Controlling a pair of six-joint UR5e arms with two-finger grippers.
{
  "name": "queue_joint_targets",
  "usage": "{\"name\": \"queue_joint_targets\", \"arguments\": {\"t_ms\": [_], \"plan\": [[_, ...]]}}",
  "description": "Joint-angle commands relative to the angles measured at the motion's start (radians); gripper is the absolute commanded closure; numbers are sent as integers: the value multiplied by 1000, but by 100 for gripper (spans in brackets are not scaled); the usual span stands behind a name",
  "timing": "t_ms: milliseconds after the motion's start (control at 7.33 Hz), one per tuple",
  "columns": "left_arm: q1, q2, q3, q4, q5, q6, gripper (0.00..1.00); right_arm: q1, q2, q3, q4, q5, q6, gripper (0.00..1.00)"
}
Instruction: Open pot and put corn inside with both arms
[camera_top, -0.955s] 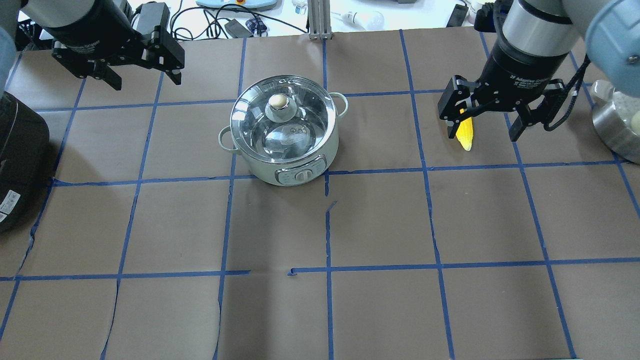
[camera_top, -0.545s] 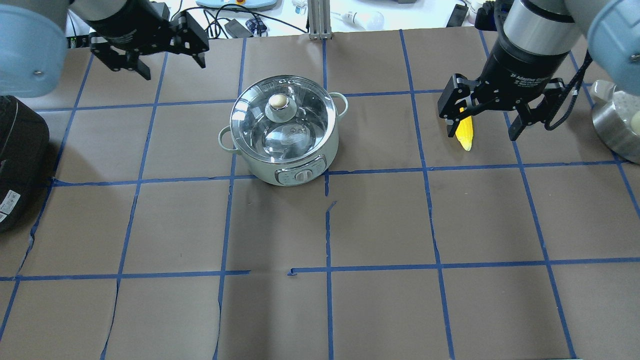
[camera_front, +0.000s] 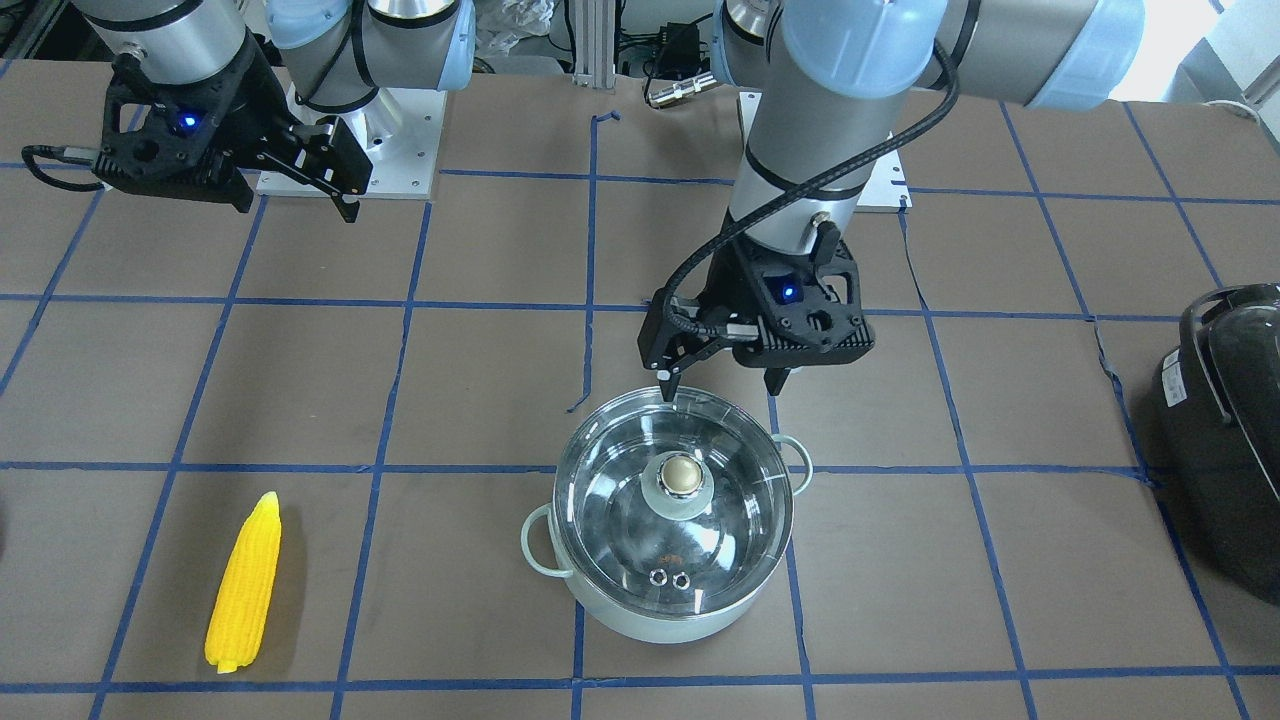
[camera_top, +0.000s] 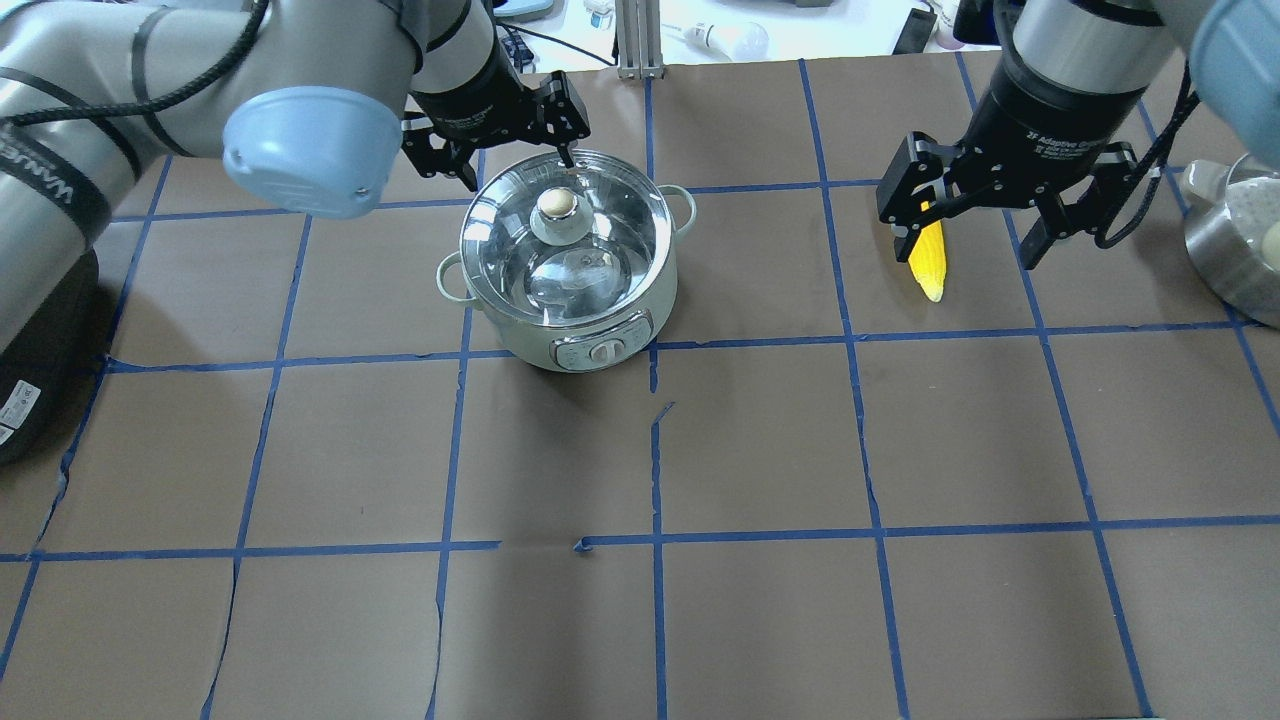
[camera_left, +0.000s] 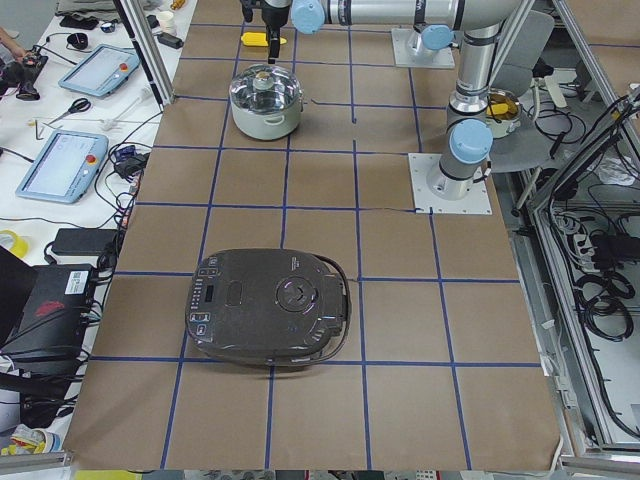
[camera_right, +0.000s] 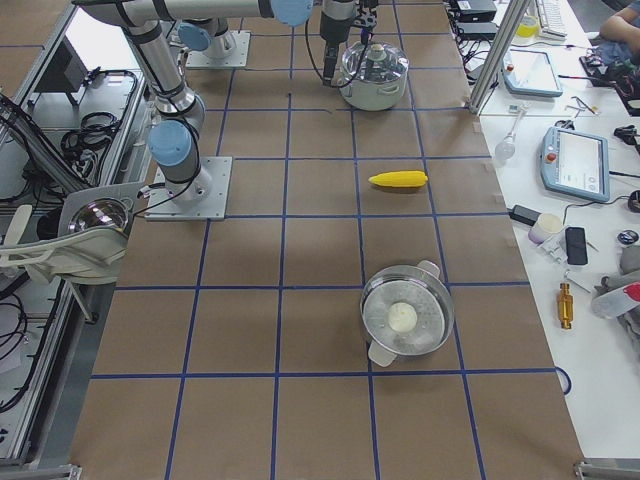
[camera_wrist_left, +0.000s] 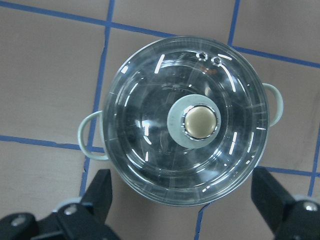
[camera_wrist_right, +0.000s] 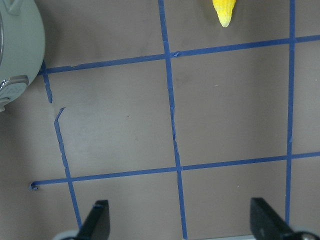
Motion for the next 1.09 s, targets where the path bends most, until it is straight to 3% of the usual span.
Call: {"name": "queue_joint_targets", "arguments": {"t_ms": [0,273,545,818,955], "plan": [[-6,-71,1,50,10,29,4,-9,9,-14,9,-13,11,0],[-6,-127,0,108,10,28,4,-53,128,-15,-89,-7,-9,0],[-9,-135,-3,108,10,23,7,-89,229,12,-355,-8,-78,0],[-13,-150,-8,110,10,28,11,-90,381,17,-548,-22,-81,0],[-13,-158,-8,110,10,25,18,-92,464,17,-651,-52,-83,0]]}}
